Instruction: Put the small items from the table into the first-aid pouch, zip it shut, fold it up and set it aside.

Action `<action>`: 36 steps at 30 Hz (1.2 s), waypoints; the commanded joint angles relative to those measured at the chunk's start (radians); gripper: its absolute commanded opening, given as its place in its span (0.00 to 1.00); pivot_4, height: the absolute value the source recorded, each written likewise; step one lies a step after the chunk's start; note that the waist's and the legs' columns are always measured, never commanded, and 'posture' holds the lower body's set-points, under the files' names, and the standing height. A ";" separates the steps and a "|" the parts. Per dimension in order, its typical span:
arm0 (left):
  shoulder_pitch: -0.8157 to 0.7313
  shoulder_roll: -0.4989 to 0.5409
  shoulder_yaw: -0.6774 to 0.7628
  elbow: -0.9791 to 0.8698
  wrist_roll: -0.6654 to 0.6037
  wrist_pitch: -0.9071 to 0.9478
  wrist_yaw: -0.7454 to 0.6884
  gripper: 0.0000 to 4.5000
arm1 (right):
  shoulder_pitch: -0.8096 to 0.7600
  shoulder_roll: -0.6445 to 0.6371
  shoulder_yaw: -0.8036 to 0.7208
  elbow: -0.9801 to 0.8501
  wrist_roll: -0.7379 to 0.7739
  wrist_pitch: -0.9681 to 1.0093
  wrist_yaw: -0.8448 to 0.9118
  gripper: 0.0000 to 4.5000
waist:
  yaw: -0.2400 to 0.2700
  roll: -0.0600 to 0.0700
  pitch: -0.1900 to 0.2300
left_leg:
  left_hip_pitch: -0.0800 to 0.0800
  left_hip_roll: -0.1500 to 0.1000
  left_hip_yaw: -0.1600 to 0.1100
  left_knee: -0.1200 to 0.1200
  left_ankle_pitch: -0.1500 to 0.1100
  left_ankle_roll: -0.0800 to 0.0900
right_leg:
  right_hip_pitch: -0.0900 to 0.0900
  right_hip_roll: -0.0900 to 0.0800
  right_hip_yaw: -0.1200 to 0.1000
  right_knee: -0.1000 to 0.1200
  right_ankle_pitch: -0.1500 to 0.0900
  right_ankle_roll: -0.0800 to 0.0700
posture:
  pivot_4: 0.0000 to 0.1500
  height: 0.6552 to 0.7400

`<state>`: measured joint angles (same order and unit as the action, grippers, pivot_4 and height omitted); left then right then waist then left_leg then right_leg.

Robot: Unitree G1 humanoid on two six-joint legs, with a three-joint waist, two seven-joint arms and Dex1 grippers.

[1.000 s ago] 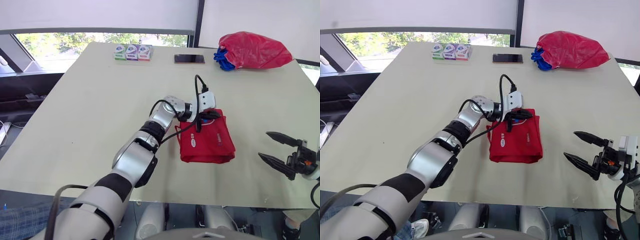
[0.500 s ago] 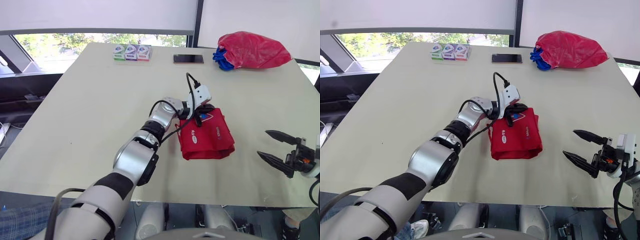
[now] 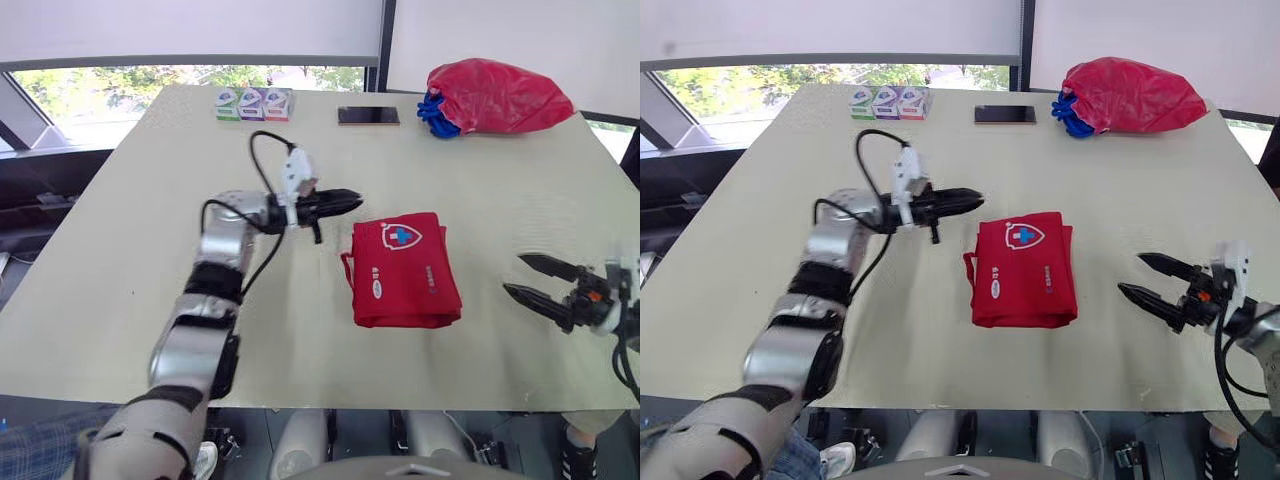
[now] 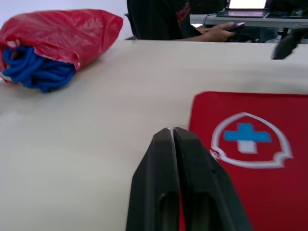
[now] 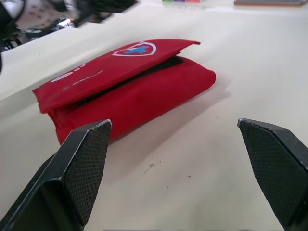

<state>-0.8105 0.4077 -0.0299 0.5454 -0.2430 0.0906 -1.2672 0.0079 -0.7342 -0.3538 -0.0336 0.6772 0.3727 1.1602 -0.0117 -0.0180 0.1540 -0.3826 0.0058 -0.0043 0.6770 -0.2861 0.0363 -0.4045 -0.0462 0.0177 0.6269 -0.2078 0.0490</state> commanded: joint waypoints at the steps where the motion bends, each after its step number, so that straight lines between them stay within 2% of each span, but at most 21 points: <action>1: 0.064 0.097 0.028 -0.277 -0.126 0.179 -0.080 0.35 | -0.046 -0.018 0.006 -0.080 0.055 0.101 -0.049 1.00 | 0.002 0.000 0.000 | 0.000 0.000 0.000 0.000 0.000 0.000 | 0.000 0.000 0.000 0.000 0.000 0.000 | 1.00 1.00; 2: 0.095 0.143 0.042 -0.356 -0.163 0.242 -0.091 0.48 | -0.064 -0.020 0.016 -0.086 0.066 0.130 -0.053 1.00 | 0.004 -0.001 0.000 | 0.000 0.000 -0.001 0.000 0.000 0.000 | 0.000 0.000 -0.001 0.000 0.000 0.000 | 1.00 1.00; 5: 0.173 0.265 0.069 -0.561 -0.245 0.384 -0.109 0.73 | -0.104 -0.027 0.028 -0.087 0.100 0.214 -0.070 1.00 | 0.000 0.000 0.001 | 0.000 0.001 -0.002 0.000 0.000 0.000 | 0.000 0.000 -0.001 0.000 0.000 0.000 | 1.00 1.00; 7: 0.214 0.329 0.086 -0.660 -0.290 0.443 -0.113 0.95 | -0.134 -0.041 0.047 -0.090 0.103 0.278 -0.098 1.00 | 0.001 0.000 0.001 | 0.000 0.001 -0.002 0.000 0.000 0.000 | 0.000 0.000 -0.001 0.000 0.000 0.000 | 1.00 1.00; 8: 0.231 0.357 0.095 -0.699 -0.310 0.465 -0.114 0.98 | -0.152 -0.051 0.063 -0.094 0.096 0.314 -0.119 1.00 | 0.001 0.000 0.001 | 0.000 0.001 -0.001 0.000 0.000 0.000 | 0.000 0.000 -0.001 0.000 0.000 0.000 | 1.00 1.00; 11: 0.282 0.430 0.129 -0.790 -0.361 0.506 -0.116 0.98 | -0.208 -0.092 0.147 -0.098 0.035 0.381 -0.151 1.00 | 0.005 0.000 0.001 | 0.000 0.000 -0.001 0.000 0.000 0.000 | 0.000 -0.001 -0.001 -0.001 0.000 0.000 | 1.00 1.00; 14: 0.317 0.464 0.158 -0.841 -0.402 0.536 -0.099 0.98 | -0.287 -0.078 0.174 -0.081 0.062 0.484 -0.204 1.00 | 0.001 0.000 0.001 | 0.000 0.000 -0.001 0.000 0.000 0.000 | 0.000 0.000 -0.001 -0.001 -0.001 -0.002 | 1.00 1.00; 19: 0.361 0.482 0.183 -0.885 -0.422 0.544 -0.052 0.98 | -0.365 -0.041 0.215 -0.095 0.138 0.696 -0.258 1.00 | 0.002 0.000 0.001 | -0.001 0.000 0.000 0.000 0.000 0.000 | -0.001 0.000 -0.001 -0.001 -0.001 0.000 | 1.00 1.00; 21: 0.362 0.481 0.185 -0.889 -0.426 0.543 -0.035 0.98 | -0.376 -0.029 0.244 -0.090 0.117 0.737 -0.296 1.00 | 0.003 -0.001 0.002 | -0.001 0.000 -0.001 0.000 0.000 0.000 | -0.001 0.000 -0.002 -0.001 -0.001 0.000 | 1.00 1.00; 23: 0.364 0.479 0.187 -0.896 -0.437 0.542 -0.019 0.98 | -0.363 -0.031 0.316 -0.068 0.034 0.708 -0.321 1.00 | 0.003 -0.001 0.002 | -0.001 0.000 -0.001 0.000 0.000 0.000 | -0.001 0.000 -0.001 -0.001 -0.001 0.000 | 1.00 1.00; 25: 0.365 0.482 0.187 -0.904 -0.448 0.546 -0.008 0.98 | -0.363 -0.023 0.333 -0.056 0.029 0.736 -0.333 1.00 | 0.002 -0.001 0.002 | -0.001 0.000 0.000 0.000 0.000 0.000 | -0.001 0.000 -0.001 -0.001 -0.001 0.000 | 1.00 1.00; 28: 0.363 0.486 0.186 -0.905 -0.458 0.548 0.001 1.00 | -0.363 -0.015 0.333 -0.073 0.055 0.779 -0.327 0.81 | 0.000 -0.002 0.002 | -0.001 0.000 0.001 0.000 0.000 0.000 | -0.001 0.000 -0.001 -0.001 -0.001 0.000 | 1.00 1.00; 35: 0.348 0.489 0.174 -0.896 -0.462 0.544 0.017 1.00 | -0.363 0.054 0.270 -0.108 0.133 0.873 -0.374 0.03 | -0.002 -0.002 0.002 | 0.000 0.001 0.000 0.000 0.000 0.000 | -0.001 0.002 -0.001 -0.001 -0.001 0.000 | 1.00 1.00; 36: 0.345 0.489 0.172 -0.894 -0.461 0.543 0.017 1.00 | -0.366 0.068 0.251 -0.105 0.144 0.885 -0.390 0.01 | -0.002 -0.002 0.002 | 0.000 0.001 0.001 0.000 0.000 0.000 | -0.001 0.002 -0.001 -0.001 -0.001 0.000 | 1.00 1.00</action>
<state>-0.4481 0.8785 0.1215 -0.3329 -0.6903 0.6417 -1.2555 -0.3556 -0.6785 -0.0753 -0.1228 0.8033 1.2359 0.7999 -0.0137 -0.0202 0.1556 -0.3830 0.0072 -0.0038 0.6767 -0.2860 0.0363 -0.4059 -0.0443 0.0171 0.6260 -0.2084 0.0490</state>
